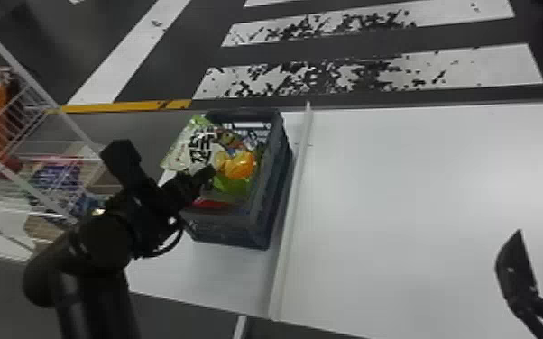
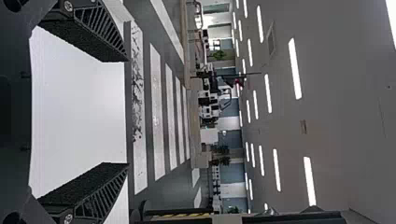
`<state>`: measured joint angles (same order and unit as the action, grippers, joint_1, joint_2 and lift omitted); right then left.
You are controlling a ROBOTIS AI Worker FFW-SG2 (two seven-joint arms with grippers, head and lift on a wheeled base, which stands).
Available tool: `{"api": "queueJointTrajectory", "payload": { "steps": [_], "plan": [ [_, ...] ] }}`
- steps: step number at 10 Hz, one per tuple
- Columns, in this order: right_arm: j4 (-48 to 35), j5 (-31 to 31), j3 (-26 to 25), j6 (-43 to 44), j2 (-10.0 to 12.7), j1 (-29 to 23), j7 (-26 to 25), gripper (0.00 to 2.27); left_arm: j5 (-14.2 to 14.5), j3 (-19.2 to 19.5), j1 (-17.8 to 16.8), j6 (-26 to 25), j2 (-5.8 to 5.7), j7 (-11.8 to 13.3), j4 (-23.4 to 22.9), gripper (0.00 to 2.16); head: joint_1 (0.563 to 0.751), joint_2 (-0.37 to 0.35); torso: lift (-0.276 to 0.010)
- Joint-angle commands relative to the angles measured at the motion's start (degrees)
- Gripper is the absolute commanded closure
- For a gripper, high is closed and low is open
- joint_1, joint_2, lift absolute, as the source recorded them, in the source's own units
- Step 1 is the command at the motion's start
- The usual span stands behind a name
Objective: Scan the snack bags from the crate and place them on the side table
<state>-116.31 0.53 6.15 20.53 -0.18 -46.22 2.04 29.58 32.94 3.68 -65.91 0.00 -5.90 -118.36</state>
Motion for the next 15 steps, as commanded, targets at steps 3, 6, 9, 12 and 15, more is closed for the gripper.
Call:
{"api": "queueJointTrajectory", "payload": {
  "steps": [3,6,9,12,15],
  "plan": [
    [0.3,0.0,0.0,-1.3,0.0,1.1,0.0,0.08,0.1,1.5,3.0,0.0,0.15,0.4,-3.8,2.14,0.695,0.336,-0.094],
    [0.5,0.0,0.2,-2.6,0.0,2.0,0.0,0.08,1.2,1.9,4.8,-0.1,0.15,0.1,-11.4,2.14,0.695,0.350,-0.094],
    [0.5,0.0,0.2,-2.6,0.0,2.1,0.0,0.08,6.7,3.6,7.7,-2.6,0.15,0.4,-20.3,2.14,0.695,0.350,-0.094],
    [0.4,0.1,0.2,-2.6,-0.1,2.2,0.0,0.08,17.4,8.1,10.6,-12.6,0.15,2.0,-29.6,2.14,0.695,0.314,-0.094],
    [0.4,0.2,0.2,-2.2,-0.1,2.3,0.0,0.08,23.2,4.7,12.9,-14.4,0.15,7.4,-27.5,2.14,0.695,0.232,-0.094]
  ]
}}
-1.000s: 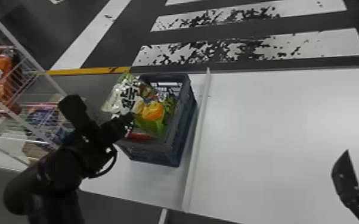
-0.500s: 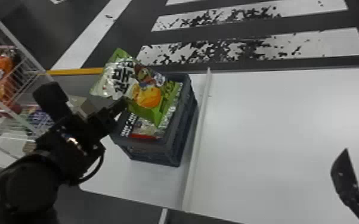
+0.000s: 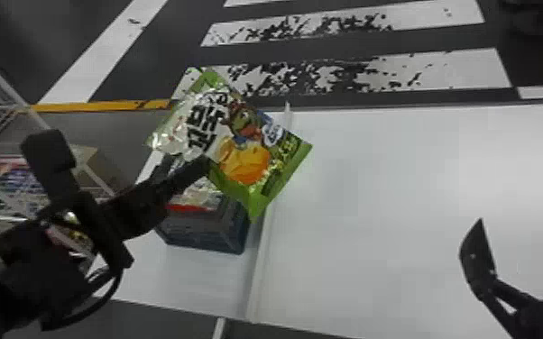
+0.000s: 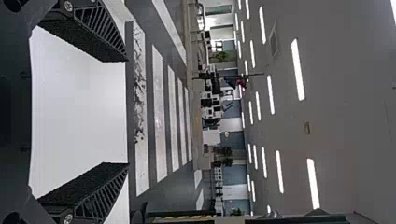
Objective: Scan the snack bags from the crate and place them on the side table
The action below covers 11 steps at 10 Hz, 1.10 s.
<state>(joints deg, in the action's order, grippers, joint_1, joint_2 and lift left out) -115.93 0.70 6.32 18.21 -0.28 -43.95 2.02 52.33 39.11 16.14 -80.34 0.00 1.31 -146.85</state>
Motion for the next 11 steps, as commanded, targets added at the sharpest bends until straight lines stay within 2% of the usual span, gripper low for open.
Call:
{"api": "queueJointTrajectory", "payload": {
  "steps": [1,2,3,4,6,8,10,11],
  "plan": [
    [0.0,0.0,0.0,0.5,0.0,-0.2,0.0,0.08,-1.8,-5.9,0.7,0.4,0.15,1.9,3.3,2.14,0.695,0.192,-0.094],
    [-0.1,0.0,0.0,1.3,0.0,-0.6,0.0,0.08,-5.9,-11.6,0.7,1.5,0.15,3.7,6.7,2.14,0.695,0.169,-0.094],
    [-0.1,0.1,-0.2,2.4,0.0,-0.9,0.0,0.08,-10.1,-17.8,0.4,5.8,0.15,6.4,11.0,2.14,0.695,0.119,-0.094],
    [-0.1,0.1,-0.3,3.1,0.0,-1.3,-0.1,0.08,-14.4,-24.0,-0.1,12.5,0.15,9.0,15.0,2.14,0.695,0.066,-0.094],
    [-0.1,0.1,-0.4,4.5,0.1,-2.1,-0.2,0.08,-23.6,-34.6,-3.2,17.1,0.15,10.5,22.0,2.14,0.695,-0.017,-0.094],
    [0.0,0.3,-0.7,4.7,0.1,-2.3,-0.2,0.08,-28.9,-42.8,-6.6,24.1,0.15,12.3,31.2,2.14,0.695,-0.109,-0.094],
    [0.1,0.4,-0.9,5.2,0.1,-2.5,-0.2,0.08,-32.0,-48.4,-9.7,26.1,0.15,14.6,38.7,2.14,0.695,-0.196,-0.094],
    [0.2,0.6,-1.0,5.4,0.1,-2.5,-0.2,0.08,-34.3,-50.4,-11.1,25.9,0.15,14.5,40.6,2.11,0.695,-0.215,-0.094]
  ]
}}
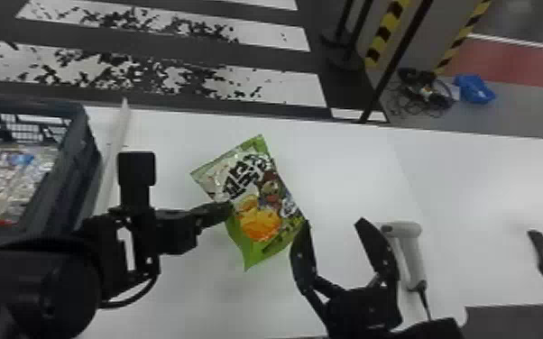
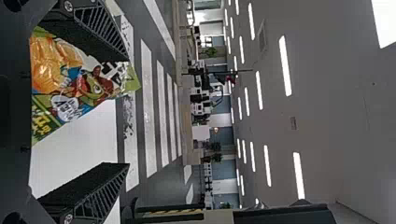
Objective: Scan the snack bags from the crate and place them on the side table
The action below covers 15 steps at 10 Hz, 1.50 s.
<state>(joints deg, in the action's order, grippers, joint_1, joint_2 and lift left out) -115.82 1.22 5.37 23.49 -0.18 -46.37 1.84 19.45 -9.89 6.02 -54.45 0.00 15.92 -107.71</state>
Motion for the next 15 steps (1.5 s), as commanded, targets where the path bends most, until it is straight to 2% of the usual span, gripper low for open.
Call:
{"api": "queueJointTrajectory", "payload": {
  "steps": [1,2,3,4,6,7,8,9,10,12,14,15],
  "plan": [
    [0.2,0.2,-0.1,-0.1,0.0,0.0,0.0,0.08,-4.2,-3.2,-2.2,-0.2,0.15,0.0,2.9,1.98,0.695,-0.244,-0.094],
    [0.2,0.2,-0.1,0.1,0.0,0.2,0.0,0.08,-6.9,-4.8,-2.5,-0.2,0.15,0.0,3.1,1.06,0.695,-0.258,-0.094],
    [0.6,0.4,-0.1,-0.1,0.0,0.5,0.0,0.08,-9.5,-6.3,-2.7,-0.5,0.15,0.0,2.9,0.00,0.695,-0.268,-0.094],
    [0.9,0.5,-0.1,-0.1,0.0,0.8,0.0,0.08,-13.2,-7.3,-2.5,-0.5,0.15,-0.1,2.2,0.00,0.695,-0.273,-0.094],
    [1.2,0.5,-0.1,-0.1,0.0,1.0,0.0,0.08,-16.7,-8.0,-2.1,-0.5,0.15,-0.5,-0.1,0.03,0.695,-0.267,-0.094],
    [1.4,0.6,-0.3,-0.1,0.0,1.2,0.0,0.08,-18.7,-8.5,-1.3,0.2,0.15,-1.9,-2.0,0.03,0.695,-0.260,-0.094],
    [1.6,0.7,-0.4,-0.3,0.0,1.5,0.1,0.08,-21.1,-8.5,1.1,5.4,0.15,-3.4,-4.5,0.03,0.695,-0.255,-0.094],
    [1.6,1.1,-0.5,-0.6,0.0,1.7,0.1,0.08,-25.2,-8.0,4.4,13.2,0.15,-4.6,-7.9,0.03,0.695,-0.242,-0.094],
    [1.6,1.1,-0.5,-2.0,-0.1,2.1,0.1,0.08,-26.7,-6.7,7.3,17.6,0.15,-5.7,-11.3,0.04,0.695,-0.226,-0.094],
    [0.7,1.1,-0.6,-6.6,-0.1,2.6,0.2,0.08,-26.2,-1.4,12.4,26.2,0.15,-5.6,-16.1,0.04,0.695,-0.175,-0.094],
    [-0.9,3.4,-1.2,-13.6,-0.2,3.4,2.5,0.08,-22.9,4.4,17.1,35.7,0.15,-5.8,-17.8,0.04,0.695,-0.121,-0.094],
    [-2.3,3.5,-1.3,-17.1,-0.1,3.8,2.6,0.08,-21.4,7.4,19.3,43.2,0.15,-5.9,-17.6,0.04,0.695,-0.077,-0.094]
  ]
}}
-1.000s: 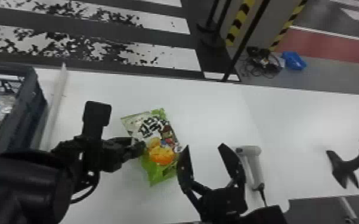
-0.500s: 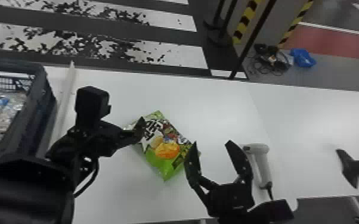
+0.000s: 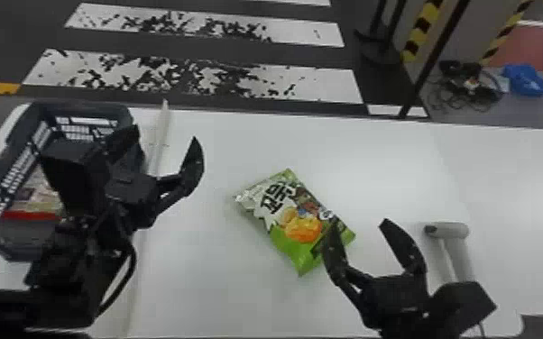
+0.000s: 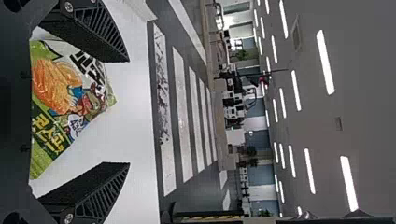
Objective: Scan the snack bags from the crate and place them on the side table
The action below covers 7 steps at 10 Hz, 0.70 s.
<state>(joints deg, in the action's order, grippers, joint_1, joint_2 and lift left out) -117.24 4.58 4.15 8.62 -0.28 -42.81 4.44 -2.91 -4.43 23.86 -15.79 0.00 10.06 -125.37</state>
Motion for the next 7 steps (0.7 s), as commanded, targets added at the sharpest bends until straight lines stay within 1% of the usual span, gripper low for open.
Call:
{"api": "queueJointTrajectory", "payload": {
  "steps": [1,2,4,6,7],
  "plan": [
    [-2.2,0.6,-0.5,-6.5,0.0,0.9,0.6,0.08,2.7,4.8,3.2,7.7,0.15,0.2,0.1,0.04,0.695,-0.038,-0.094],
    [-3.5,1.7,-1.3,-13.3,0.0,2.1,1.9,0.08,4.5,7.3,5.0,10.0,0.15,1.2,-0.1,0.04,0.695,-0.017,-0.094],
    [-5.5,5.2,-4.2,-30.7,0.0,6.5,6.4,0.09,9.1,12.6,8.6,11.3,0.15,3.1,-1.1,0.06,0.695,0.059,-0.094],
    [-5.4,5.6,-6.2,-39.3,0.1,10.6,9.5,0.09,12.0,15.0,10.7,12.5,0.15,5.2,-1.4,0.07,0.695,0.116,-0.094],
    [-5.1,6.0,-7.1,-42.0,0.0,12.3,10.2,0.09,12.0,15.3,11.6,13.0,0.15,5.9,-1.5,0.08,0.695,0.125,-0.094]
  ]
}}
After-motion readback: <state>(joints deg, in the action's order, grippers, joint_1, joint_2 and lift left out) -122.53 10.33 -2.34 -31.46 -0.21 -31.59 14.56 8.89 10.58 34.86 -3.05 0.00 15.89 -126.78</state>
